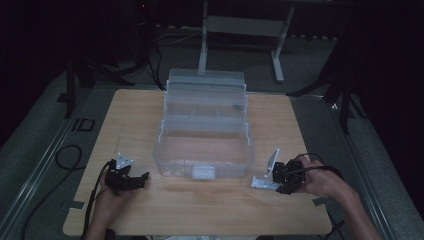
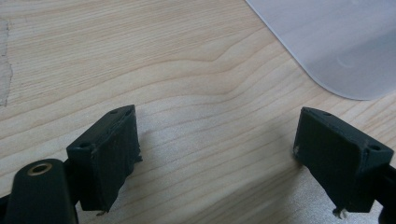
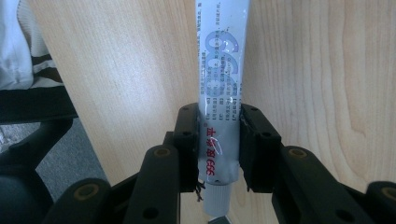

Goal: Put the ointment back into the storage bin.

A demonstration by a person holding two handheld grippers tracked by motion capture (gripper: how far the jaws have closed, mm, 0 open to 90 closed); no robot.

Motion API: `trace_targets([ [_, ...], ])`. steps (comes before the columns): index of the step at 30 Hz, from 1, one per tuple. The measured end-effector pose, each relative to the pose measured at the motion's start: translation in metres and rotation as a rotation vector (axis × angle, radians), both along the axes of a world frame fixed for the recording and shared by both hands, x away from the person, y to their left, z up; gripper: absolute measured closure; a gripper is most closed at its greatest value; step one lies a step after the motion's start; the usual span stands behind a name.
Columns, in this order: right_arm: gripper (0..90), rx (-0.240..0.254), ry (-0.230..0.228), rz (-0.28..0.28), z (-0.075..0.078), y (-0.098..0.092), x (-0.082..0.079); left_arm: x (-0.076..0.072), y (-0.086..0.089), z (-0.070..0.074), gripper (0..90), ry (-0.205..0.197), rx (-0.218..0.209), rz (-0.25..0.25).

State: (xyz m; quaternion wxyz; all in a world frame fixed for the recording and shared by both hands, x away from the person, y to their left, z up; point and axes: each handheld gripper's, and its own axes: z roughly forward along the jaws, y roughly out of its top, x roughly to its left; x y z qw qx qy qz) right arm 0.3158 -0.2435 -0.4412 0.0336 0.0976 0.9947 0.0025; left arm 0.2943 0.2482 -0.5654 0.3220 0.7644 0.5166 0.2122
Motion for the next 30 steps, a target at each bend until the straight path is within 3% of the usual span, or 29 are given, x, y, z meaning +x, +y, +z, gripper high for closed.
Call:
trace_targets([
  [30, 70.4, 0.010, -0.031, 0.033, 0.041, 0.008, 0.001, 0.000, 0.000, 0.000, 14.6, 0.001, 0.000, 0.000],
])
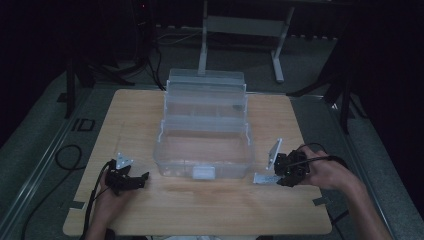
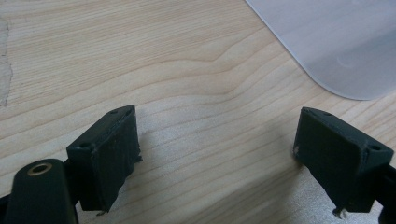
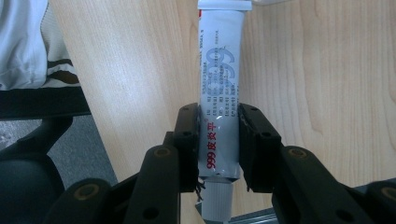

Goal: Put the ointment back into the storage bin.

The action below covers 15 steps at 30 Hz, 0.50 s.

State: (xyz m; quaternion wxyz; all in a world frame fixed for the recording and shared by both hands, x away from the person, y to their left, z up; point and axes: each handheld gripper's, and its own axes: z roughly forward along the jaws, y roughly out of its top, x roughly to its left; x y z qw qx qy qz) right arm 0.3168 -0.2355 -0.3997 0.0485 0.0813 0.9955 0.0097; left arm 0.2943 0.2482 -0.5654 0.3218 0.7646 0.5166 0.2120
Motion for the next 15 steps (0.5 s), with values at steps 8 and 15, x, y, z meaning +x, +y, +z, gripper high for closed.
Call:
trace_targets([
  [8, 70.4, 0.016, -0.012, 0.005, 0.008, 0.000, 0.001, 0.000, 0.000, 0.000, 14.6, 0.000, 0.000, 0.000],
  [15, 70.6, 0.024, -0.021, 0.017, 0.018, 0.003, 0.001, 0.000, 0.000, 0.000, 14.6, 0.000, 0.000, 0.000],
])
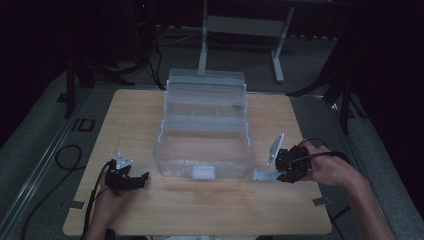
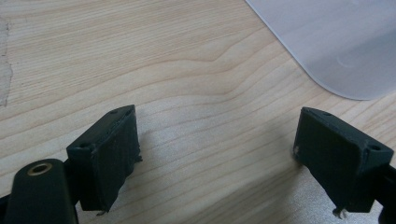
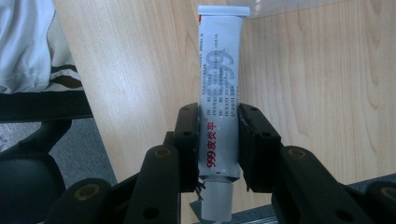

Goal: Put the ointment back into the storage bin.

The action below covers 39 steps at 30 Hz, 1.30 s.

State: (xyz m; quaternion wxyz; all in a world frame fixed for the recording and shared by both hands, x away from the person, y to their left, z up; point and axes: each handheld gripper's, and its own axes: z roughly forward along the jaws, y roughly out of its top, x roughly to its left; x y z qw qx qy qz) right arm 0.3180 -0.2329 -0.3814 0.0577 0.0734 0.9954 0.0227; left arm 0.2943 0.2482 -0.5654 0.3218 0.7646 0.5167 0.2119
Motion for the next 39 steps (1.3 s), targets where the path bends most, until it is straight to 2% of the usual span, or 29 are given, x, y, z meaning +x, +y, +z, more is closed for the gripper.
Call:
trace_targets([
  [13, 70.7, -0.004, -0.011, 0.014, 0.014, 0.007, 0.002, 0.000, 0.000, 0.000, 14.6, 0.002, 0.001, -0.001],
  [25, 70.7, -0.004, -0.013, 0.027, 0.023, 0.017, 0.011, 0.000, 0.000, 0.000, 14.6, 0.002, 0.000, -0.001],
  [39, 70.7, -0.002, -0.019, 0.055, 0.035, 0.039, 0.024, 0.000, 0.000, 0.000, 14.6, 0.001, 0.000, 0.000],
])
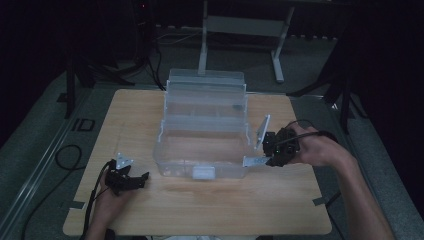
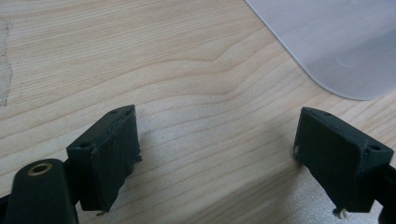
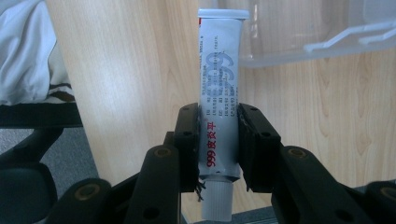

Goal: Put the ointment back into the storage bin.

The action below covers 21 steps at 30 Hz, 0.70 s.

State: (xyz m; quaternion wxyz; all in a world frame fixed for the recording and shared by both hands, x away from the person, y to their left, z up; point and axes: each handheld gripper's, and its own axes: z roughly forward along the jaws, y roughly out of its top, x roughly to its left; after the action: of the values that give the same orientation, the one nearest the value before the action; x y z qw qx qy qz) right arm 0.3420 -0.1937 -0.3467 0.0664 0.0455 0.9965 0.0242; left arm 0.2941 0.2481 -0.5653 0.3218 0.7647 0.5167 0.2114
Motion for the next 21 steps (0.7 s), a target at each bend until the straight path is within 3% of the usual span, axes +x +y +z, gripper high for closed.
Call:
trace_targets([
  [21, 70.8, 0.026, 0.004, 0.042, -0.006, 0.033, 0.023, 0.000, 0.000, 0.000, 14.6, -0.001, 0.000, -0.001],
])
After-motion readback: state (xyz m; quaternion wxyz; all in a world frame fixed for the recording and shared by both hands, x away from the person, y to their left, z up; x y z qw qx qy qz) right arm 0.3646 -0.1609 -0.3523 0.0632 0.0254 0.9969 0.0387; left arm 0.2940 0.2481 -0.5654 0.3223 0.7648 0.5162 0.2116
